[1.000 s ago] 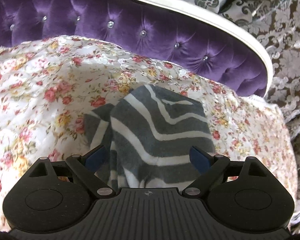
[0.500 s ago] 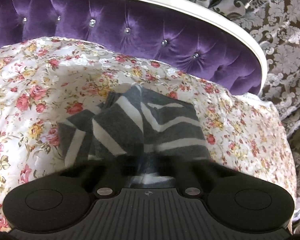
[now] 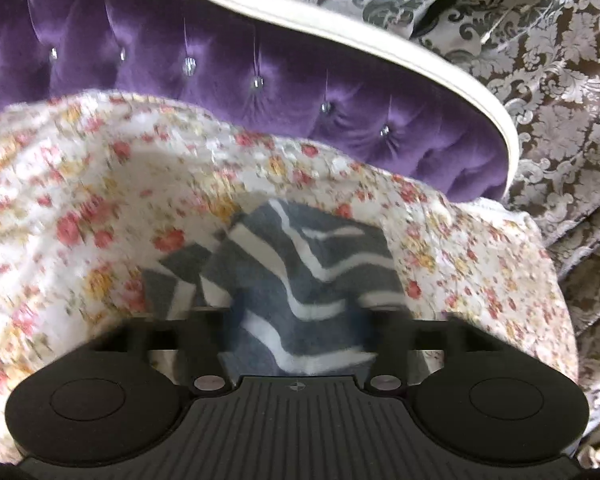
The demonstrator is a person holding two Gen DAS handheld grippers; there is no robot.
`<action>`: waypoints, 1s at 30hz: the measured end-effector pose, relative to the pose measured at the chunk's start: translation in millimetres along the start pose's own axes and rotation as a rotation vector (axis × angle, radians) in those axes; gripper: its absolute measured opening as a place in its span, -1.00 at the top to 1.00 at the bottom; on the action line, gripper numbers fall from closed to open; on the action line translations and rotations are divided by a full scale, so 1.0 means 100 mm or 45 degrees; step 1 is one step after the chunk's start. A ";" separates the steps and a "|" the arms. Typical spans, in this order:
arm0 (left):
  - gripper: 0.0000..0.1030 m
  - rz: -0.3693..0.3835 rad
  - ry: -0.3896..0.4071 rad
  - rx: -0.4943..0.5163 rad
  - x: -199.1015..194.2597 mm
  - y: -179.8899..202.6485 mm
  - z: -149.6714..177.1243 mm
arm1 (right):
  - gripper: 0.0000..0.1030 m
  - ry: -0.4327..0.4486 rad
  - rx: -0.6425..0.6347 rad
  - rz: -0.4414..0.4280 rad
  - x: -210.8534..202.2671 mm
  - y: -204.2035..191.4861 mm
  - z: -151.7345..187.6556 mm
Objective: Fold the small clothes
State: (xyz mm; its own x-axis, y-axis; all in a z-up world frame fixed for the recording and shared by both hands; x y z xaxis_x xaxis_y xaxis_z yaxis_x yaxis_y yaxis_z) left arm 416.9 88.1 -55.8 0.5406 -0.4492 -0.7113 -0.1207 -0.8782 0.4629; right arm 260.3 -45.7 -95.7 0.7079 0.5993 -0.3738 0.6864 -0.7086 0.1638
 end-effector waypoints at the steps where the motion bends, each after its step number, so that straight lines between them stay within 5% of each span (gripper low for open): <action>1: -0.33 0.002 -0.015 -0.010 0.04 0.00 0.02 | 0.69 -0.001 0.003 0.000 0.00 0.00 0.00; 7: -0.32 -0.040 -0.056 -0.040 0.21 0.02 0.07 | 0.69 -0.001 0.008 -0.002 -0.01 0.03 -0.01; 13: -0.32 -0.172 0.106 -0.011 0.06 0.03 0.07 | 0.69 -0.005 0.018 -0.008 -0.01 0.02 0.00; 21: -0.28 -0.108 -0.030 -0.092 0.27 -0.06 0.10 | 0.69 -0.010 0.022 -0.009 -0.01 0.01 0.00; 24: 0.89 -0.100 0.035 -0.098 0.25 -0.05 0.11 | 0.69 -0.011 0.024 -0.005 -0.01 0.02 0.01; 30: 0.91 -0.072 0.124 -0.102 0.01 -0.08 -0.02 | 0.69 0.025 -0.002 0.009 -0.08 -0.03 -0.06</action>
State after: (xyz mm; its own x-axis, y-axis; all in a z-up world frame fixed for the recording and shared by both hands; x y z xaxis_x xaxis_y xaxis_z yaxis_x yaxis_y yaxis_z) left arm 419.8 94.8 -58.9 0.6232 -0.3776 -0.6849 -0.0229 -0.8841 0.4667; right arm 254.0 -46.0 -87.4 0.7157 0.6015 -0.3548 0.6817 -0.7122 0.1678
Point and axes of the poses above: each gripper's, at about its wrist camera, not at the fingertips, and x roughly the way its jaws point, y to its right, z to its underside, the point moved 2 cm from there along x, roughly the way its jaws point, and after that the axes turned 9 degrees about -x, right-handed, at the moved point
